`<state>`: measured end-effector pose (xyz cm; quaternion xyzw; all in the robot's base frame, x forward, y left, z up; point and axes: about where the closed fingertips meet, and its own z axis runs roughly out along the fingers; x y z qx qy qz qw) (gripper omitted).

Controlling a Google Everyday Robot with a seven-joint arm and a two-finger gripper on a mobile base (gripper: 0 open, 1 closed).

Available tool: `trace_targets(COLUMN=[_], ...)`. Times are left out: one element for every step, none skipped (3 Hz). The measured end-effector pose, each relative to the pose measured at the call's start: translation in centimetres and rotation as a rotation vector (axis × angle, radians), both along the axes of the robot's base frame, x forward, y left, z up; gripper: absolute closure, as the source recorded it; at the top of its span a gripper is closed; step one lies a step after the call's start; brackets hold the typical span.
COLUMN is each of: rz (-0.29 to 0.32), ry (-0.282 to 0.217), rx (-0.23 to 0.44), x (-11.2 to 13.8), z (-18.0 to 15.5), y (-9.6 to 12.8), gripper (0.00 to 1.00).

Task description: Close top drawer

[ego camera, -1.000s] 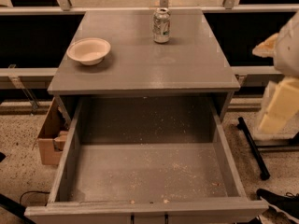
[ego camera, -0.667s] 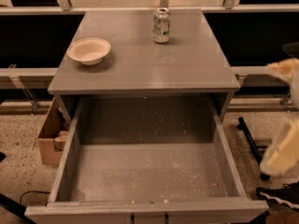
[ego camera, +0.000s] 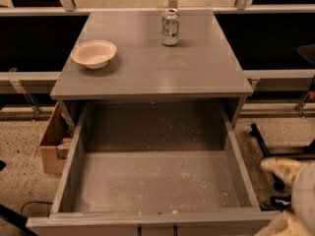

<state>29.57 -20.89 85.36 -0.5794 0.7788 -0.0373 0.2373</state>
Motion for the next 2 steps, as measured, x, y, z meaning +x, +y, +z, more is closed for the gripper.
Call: trace_targets(rz=[0.002, -0.034], ry=[0.087, 0.219], rx=[0.027, 0.073], x=[-3.5, -8.3], z=[-7.5, -15.3], y=[0.6, 0.1], gripper=[0.48, 0.73])
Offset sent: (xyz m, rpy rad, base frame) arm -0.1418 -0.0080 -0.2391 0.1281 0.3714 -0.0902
